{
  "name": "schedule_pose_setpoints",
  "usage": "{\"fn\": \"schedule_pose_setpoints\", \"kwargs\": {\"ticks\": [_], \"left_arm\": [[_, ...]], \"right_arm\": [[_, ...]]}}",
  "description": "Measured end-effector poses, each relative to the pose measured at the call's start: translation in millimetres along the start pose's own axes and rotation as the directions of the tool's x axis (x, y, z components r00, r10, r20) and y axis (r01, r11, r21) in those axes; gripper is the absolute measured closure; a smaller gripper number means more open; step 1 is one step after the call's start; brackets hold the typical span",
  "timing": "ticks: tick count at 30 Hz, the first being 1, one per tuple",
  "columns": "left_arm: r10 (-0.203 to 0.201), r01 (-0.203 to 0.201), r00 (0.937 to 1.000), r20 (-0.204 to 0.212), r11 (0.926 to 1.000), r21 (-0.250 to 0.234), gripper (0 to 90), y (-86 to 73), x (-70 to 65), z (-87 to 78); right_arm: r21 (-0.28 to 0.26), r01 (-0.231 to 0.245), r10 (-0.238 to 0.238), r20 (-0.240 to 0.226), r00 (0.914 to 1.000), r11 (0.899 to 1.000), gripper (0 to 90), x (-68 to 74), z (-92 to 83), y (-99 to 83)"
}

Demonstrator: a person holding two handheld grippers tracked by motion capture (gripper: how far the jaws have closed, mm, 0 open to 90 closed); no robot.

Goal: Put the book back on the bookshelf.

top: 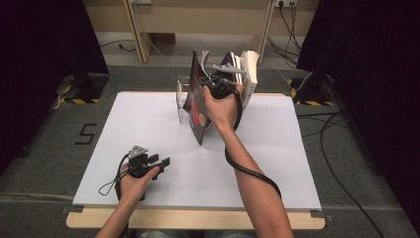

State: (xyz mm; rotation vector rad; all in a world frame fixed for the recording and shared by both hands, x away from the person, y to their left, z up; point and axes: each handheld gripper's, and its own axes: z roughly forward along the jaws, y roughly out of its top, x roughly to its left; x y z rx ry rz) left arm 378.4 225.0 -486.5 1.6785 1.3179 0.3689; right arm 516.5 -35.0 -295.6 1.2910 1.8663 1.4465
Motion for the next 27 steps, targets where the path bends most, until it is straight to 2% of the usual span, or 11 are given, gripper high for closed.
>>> {"fn": "schedule_pose_setpoints", "kwargs": {"ticks": [7, 27], "left_arm": [[0.0, 0.0, 1.0, 0.001, 1.0, 0.0, 43.2, 0.1, 0.0, 0.1], [-0.002, 0.002, 1.0, 0.002, 1.0, 0.002, 43.2, -0.4, 0.0, 1.0]], "right_arm": [[-0.012, 0.01, -0.01, 0.003, 1.0, 1.0, 87.3, 3.9, 2.0, 3.4], [-0.054, 0.018, -0.018, 0.001, 0.9998, 0.998, 87.3, 3.6, 11.1, 15.2]]}}
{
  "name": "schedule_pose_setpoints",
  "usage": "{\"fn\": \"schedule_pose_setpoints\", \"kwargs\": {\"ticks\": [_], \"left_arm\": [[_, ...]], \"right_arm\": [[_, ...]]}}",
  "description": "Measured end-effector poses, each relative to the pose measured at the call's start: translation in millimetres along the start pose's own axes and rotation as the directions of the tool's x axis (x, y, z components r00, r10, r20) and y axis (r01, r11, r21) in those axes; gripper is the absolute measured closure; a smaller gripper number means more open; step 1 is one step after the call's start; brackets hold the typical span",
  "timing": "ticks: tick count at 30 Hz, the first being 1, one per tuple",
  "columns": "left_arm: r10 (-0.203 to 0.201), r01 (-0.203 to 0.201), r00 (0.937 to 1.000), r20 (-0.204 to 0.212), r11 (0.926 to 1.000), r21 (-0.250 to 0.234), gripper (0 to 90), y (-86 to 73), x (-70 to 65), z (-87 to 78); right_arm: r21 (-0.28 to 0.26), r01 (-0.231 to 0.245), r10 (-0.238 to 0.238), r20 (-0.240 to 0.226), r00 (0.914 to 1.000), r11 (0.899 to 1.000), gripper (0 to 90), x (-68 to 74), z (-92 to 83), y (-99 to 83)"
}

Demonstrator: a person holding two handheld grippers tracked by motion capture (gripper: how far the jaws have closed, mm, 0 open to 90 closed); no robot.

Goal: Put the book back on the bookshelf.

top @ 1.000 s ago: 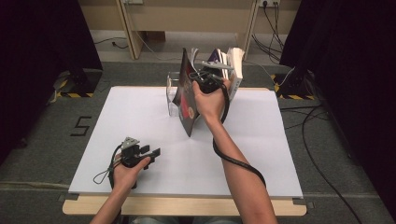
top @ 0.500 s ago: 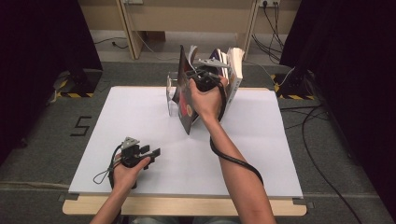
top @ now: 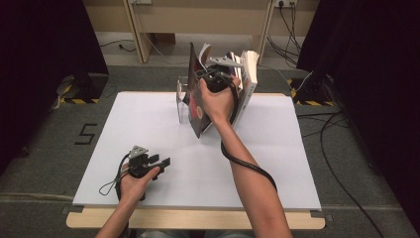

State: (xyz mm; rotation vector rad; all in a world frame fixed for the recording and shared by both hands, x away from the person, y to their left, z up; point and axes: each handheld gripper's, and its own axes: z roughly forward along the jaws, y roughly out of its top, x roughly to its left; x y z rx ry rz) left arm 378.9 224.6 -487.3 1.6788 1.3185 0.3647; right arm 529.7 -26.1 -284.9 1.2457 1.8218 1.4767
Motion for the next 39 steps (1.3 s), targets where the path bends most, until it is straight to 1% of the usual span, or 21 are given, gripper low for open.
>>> {"fn": "schedule_pose_setpoints", "kwargs": {"ticks": [20, 27, 39], "left_arm": [[0.003, -0.003, 1.0, -0.004, 1.0, -0.001, 43.3, 0.3, 1.4, -0.7], [0.003, -0.003, 1.0, -0.003, 1.0, 0.0, 43.3, 0.2, 1.4, -0.6], [0.002, -0.002, 1.0, -0.001, 1.0, 0.001, 43.3, -0.1, 1.2, 0.4]], "right_arm": [[-0.012, -0.014, 0.014, 0.013, 0.9998, 1.0, 87.2, -5.1, 11.7, -0.3], [-0.024, -0.011, 0.012, 0.02, 0.9997, 1.0, 87.3, -7.0, 16.9, 0.4], [-0.024, -0.009, 0.01, 0.03, 0.9995, 1.0, 87.2, -10.0, 25.8, -2.8]]}}
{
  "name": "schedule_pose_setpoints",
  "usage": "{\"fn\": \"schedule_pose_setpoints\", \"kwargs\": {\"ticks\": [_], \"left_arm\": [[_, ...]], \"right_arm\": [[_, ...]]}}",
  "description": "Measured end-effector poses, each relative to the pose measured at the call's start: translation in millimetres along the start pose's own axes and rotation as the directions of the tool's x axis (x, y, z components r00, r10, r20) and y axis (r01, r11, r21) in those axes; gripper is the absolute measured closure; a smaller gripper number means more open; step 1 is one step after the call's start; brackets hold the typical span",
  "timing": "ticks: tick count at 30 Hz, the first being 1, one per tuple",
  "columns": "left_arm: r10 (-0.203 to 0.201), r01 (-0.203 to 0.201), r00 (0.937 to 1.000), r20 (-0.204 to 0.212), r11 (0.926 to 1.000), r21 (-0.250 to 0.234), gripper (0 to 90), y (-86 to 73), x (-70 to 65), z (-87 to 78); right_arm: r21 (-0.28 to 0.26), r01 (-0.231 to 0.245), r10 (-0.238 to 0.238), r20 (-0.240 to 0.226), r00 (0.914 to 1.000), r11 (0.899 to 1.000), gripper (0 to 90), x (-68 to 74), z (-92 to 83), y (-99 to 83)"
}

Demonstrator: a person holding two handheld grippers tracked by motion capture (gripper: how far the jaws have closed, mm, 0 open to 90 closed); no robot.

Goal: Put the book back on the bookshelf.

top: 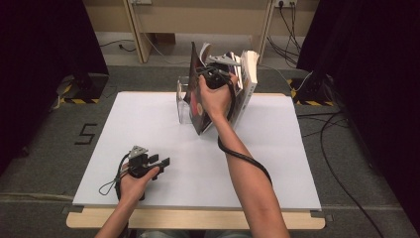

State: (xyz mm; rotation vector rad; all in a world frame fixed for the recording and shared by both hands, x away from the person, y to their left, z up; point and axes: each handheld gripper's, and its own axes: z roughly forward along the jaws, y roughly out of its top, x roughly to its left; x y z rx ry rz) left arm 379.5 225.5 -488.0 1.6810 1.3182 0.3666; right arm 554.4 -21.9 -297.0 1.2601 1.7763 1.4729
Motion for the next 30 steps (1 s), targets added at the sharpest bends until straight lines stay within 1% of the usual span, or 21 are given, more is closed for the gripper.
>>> {"fn": "schedule_pose_setpoints", "kwargs": {"ticks": [15, 19, 23, 26, 27, 29, 30], "left_arm": [[-0.002, 0.002, 1.0, -0.001, 1.0, -0.002, 43.3, 0.5, 0.9, -1.5], [0.002, -0.002, 1.0, 0.0, 1.0, 0.0, 43.3, 0.4, 0.5, -1.1], [0.001, -0.001, 1.0, 0.0, 1.0, 0.001, 43.3, 0.0, 0.5, -1.2], [0.001, -0.001, 1.0, 0.0, 1.0, 0.001, 43.3, -0.4, 0.2, -1.2], [0.0, 0.0, 1.0, 0.0, 1.0, 0.001, 43.3, -0.5, -0.1, -1.0], [0.0, 0.0, 1.0, 0.0, 1.0, 0.001, 43.3, -0.5, -0.4, -0.9], [0.001, -0.001, 1.0, 0.0, 1.0, 0.001, 43.3, -0.4, -0.7, -0.9]], "right_arm": [[-0.017, 0.005, -0.005, 0.008, 1.0, 1.0, 87.2, -0.8, 5.9, 4.0], [-0.024, 0.013, -0.013, 0.012, 0.9999, 1.0, 87.1, -1.0, 7.0, 1.1], [-0.011, 0.016, -0.015, 0.018, 0.9997, 1.0, 86.6, -1.5, 6.8, -4.9], [-0.009, 0.011, -0.011, 0.025, 0.9996, 1.0, 85.8, -2.3, 5.6, -5.7], [-0.004, 0.011, -0.011, 0.035, 0.9993, 1.0, 83.6, -3.7, 3.8, -4.3], [-0.003, 0.011, -0.011, 0.036, 0.9993, 1.0, 82.6, -4.3, 3.1, -3.5], [0.003, 0.016, -0.016, 0.052, 0.9985, 1.0, 79.4, -5.1, 0.8, -1.7]]}}
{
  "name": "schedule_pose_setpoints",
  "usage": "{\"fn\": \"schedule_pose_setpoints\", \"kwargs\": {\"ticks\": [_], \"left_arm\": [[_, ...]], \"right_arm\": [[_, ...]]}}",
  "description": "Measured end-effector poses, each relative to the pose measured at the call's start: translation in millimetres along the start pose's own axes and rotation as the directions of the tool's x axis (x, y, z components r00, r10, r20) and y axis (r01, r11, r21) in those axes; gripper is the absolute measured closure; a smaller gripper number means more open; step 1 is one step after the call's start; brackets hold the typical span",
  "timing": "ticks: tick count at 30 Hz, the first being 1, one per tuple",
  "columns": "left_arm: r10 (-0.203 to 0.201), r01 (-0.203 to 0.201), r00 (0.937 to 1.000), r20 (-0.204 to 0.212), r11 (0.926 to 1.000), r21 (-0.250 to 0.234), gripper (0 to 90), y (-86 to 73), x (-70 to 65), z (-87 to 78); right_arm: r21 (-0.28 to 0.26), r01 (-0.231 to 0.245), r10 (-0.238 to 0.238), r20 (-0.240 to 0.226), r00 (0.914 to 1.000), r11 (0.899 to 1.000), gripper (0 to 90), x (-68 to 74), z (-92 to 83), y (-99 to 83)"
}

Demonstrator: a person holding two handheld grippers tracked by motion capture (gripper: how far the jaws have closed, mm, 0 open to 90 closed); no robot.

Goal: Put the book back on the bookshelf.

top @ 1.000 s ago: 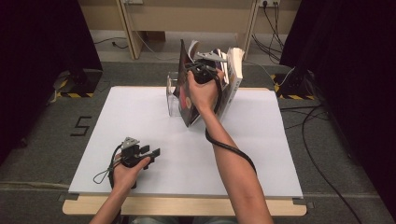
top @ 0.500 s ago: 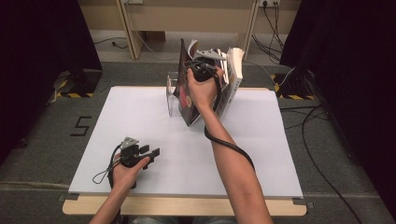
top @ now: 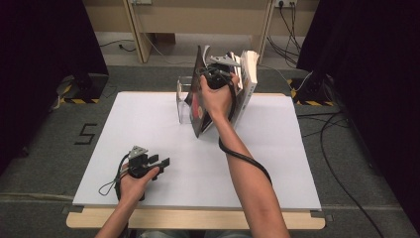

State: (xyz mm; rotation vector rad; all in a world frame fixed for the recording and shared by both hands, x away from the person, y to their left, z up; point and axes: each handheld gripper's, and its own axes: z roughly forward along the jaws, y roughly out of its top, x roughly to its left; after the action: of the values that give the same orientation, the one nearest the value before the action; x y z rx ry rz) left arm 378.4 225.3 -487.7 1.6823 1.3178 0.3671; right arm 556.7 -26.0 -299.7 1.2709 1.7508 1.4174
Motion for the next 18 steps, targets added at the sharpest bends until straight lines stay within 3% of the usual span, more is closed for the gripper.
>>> {"fn": "schedule_pose_setpoints", "kwargs": {"ticks": [9, 18], "left_arm": [[0.003, -0.003, 1.0, 0.0, 1.0, 0.002, 43.3, -0.5, -1.0, 0.8], [0.004, -0.004, 1.0, 0.0, 1.0, 0.003, 43.3, -0.6, -1.5, 1.0]], "right_arm": [[0.042, -0.007, 0.006, 0.023, 0.9997, 0.999, 76.5, -10.3, -4.2, -4.8], [0.039, -0.006, 0.005, 0.029, 0.9996, 0.999, 75.9, -13.4, -8.0, -5.4]]}}
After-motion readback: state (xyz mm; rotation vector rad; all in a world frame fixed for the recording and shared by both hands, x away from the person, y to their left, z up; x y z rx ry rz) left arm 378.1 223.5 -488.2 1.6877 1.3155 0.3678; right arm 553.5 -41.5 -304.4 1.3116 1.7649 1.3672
